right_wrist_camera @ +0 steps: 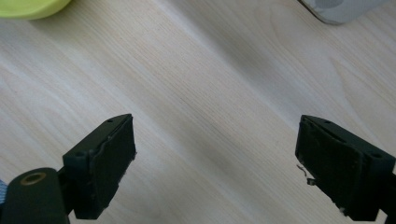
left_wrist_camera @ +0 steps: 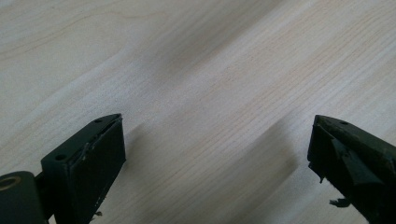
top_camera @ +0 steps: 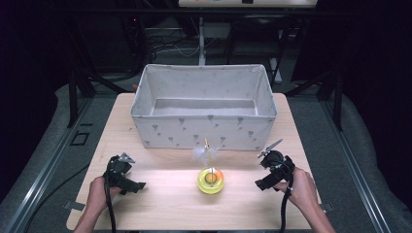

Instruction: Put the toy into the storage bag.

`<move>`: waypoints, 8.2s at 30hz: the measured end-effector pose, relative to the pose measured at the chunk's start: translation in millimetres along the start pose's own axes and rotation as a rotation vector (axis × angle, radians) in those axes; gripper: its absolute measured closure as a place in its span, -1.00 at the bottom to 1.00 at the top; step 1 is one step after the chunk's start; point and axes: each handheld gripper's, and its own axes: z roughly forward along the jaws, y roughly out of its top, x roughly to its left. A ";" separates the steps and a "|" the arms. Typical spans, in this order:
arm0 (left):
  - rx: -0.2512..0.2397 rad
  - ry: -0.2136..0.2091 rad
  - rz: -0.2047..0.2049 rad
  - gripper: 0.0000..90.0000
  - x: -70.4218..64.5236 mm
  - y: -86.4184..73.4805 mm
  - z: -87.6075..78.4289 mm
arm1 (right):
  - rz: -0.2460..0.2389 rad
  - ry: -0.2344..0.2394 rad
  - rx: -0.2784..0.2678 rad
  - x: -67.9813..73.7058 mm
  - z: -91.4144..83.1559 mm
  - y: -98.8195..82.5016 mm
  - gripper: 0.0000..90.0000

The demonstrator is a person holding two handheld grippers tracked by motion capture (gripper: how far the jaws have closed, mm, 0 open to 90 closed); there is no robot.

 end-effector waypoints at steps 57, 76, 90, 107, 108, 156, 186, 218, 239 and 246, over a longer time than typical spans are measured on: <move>0.012 0.010 0.000 -0.91 -0.1 -0.9 2.7 | -0.290 0.109 0.011 85.1 -40.1 88.5 -0.99; 0.015 0.005 0.002 -0.91 0.2 -1.3 2.2 | -0.367 0.131 0.017 105.2 -52.6 130.1 -0.66; 0.015 0.005 0.002 -0.91 -0.1 -1.3 1.9 | -0.427 0.115 0.059 110.1 -58.2 146.8 0.23; 0.018 0.011 -0.003 -0.91 0.1 -1.4 2.5 | -0.431 0.131 0.060 111.6 -61.9 146.7 0.96; 0.018 0.011 -0.003 -0.91 0.1 -1.5 2.5 | -0.432 0.132 0.064 111.2 -62.2 146.7 0.96; 0.017 0.004 0.002 -0.91 0.3 -1.5 1.9 | -0.390 0.067 0.093 70.3 -116.6 155.1 0.96; 0.011 0.012 0.001 -0.91 -0.5 -1.3 1.2 | -0.358 0.055 0.073 50.1 -153.9 166.4 0.96; 0.011 -0.007 0.006 -0.91 0.6 0.4 0.8 | -0.351 0.016 0.024 40.4 -207.5 182.9 0.96; 0.007 -0.003 -0.002 -0.91 1.4 -1.0 -0.2 | -0.329 -0.023 0.034 27.2 -234.7 198.9 0.96; 0.005 0.000 0.000 -0.91 1.2 -0.8 0.0 | -0.326 -0.035 0.027 25.6 -244.6 204.9 0.96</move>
